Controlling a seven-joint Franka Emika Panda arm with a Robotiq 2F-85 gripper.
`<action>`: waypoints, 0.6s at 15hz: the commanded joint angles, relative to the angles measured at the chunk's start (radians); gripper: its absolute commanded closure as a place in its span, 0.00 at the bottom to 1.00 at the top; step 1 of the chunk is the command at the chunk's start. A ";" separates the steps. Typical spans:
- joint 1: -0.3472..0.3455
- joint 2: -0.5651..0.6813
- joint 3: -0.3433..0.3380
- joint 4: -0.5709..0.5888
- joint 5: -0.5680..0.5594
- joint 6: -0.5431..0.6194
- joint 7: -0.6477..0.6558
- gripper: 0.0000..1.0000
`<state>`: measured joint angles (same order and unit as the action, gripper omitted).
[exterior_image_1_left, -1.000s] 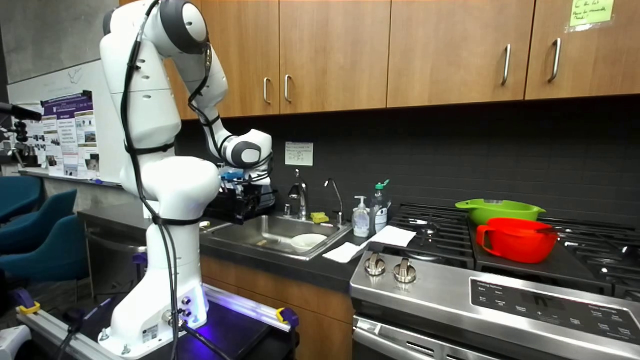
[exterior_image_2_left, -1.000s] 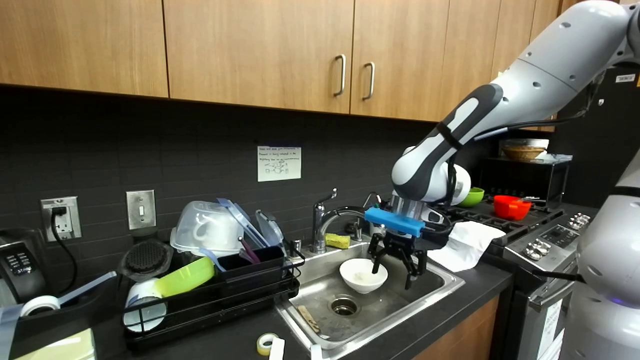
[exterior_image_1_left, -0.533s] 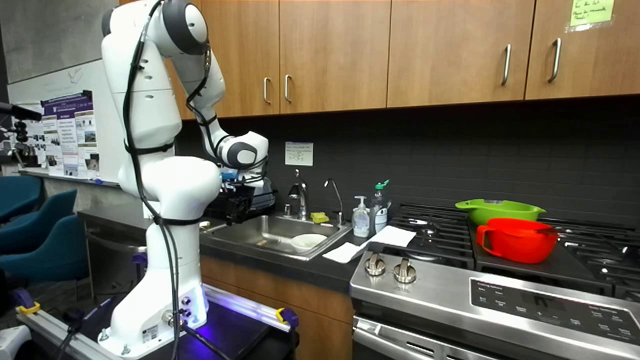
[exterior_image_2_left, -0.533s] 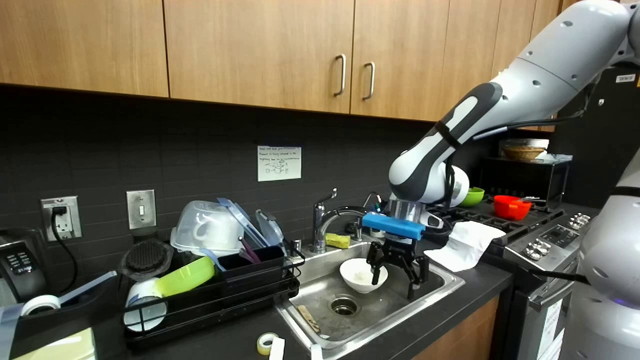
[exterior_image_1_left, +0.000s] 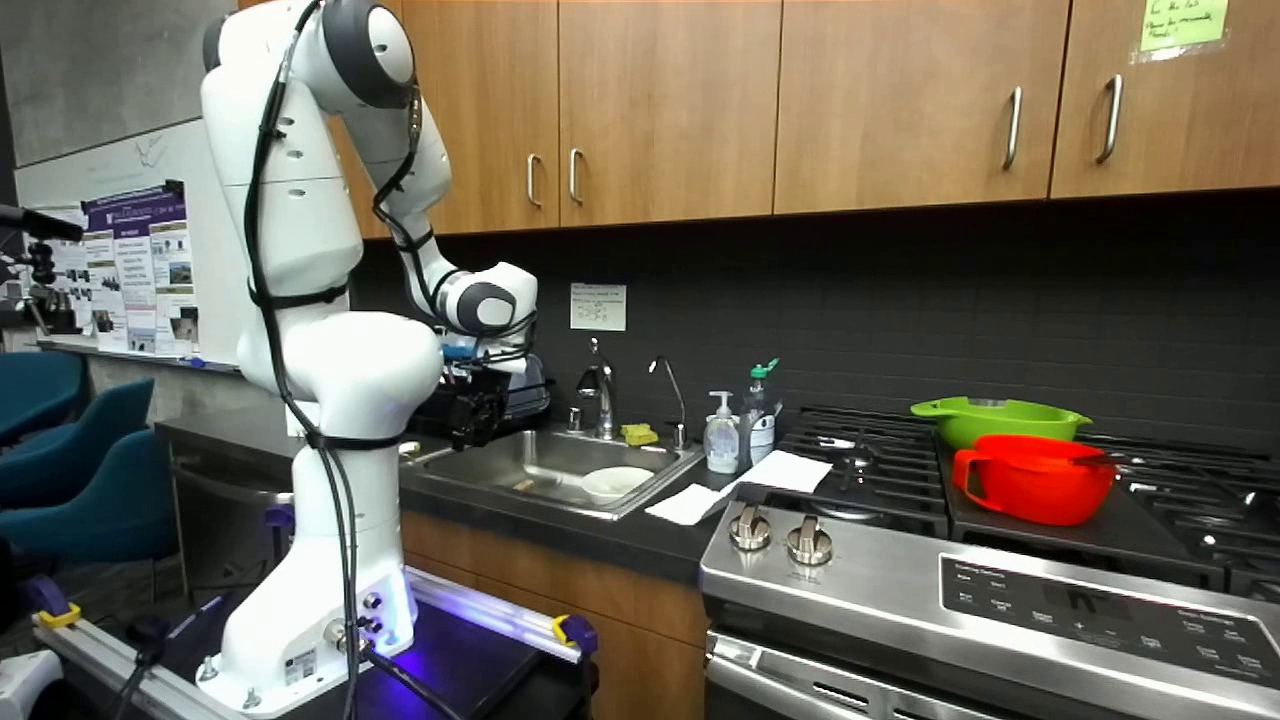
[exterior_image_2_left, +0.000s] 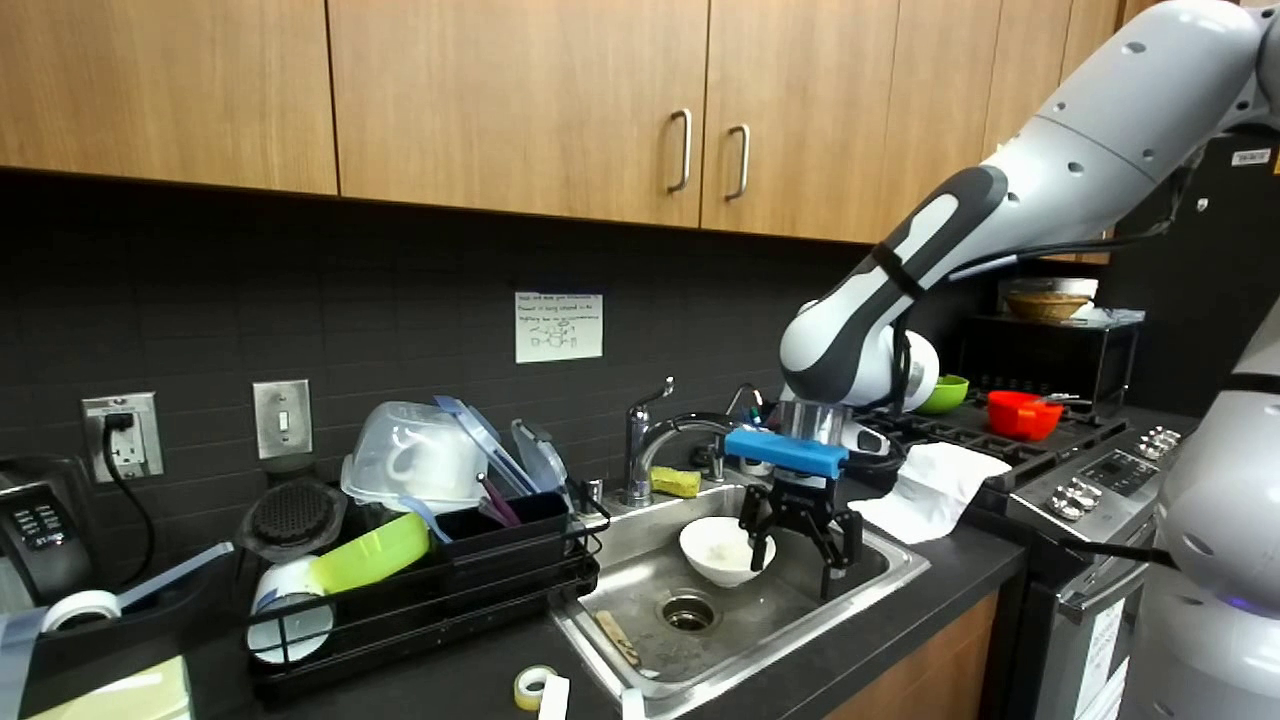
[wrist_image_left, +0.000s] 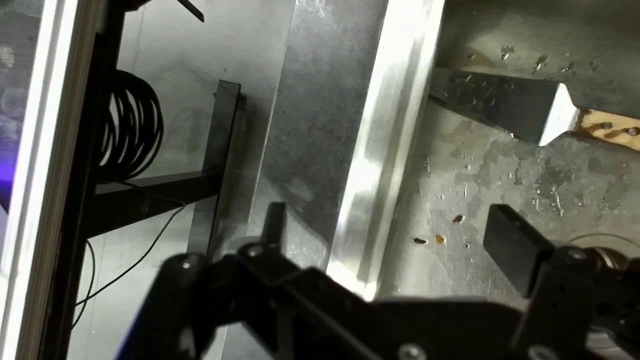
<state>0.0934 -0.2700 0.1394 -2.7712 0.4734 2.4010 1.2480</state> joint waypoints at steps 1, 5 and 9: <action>-0.021 -0.022 -0.018 -0.008 -0.004 0.025 0.002 0.00; -0.058 -0.028 -0.071 -0.008 0.015 0.011 -0.024 0.00; -0.098 -0.041 -0.112 -0.008 0.003 -0.008 -0.018 0.00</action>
<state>0.0204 -0.2720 0.0528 -2.7712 0.4752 2.4179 1.2380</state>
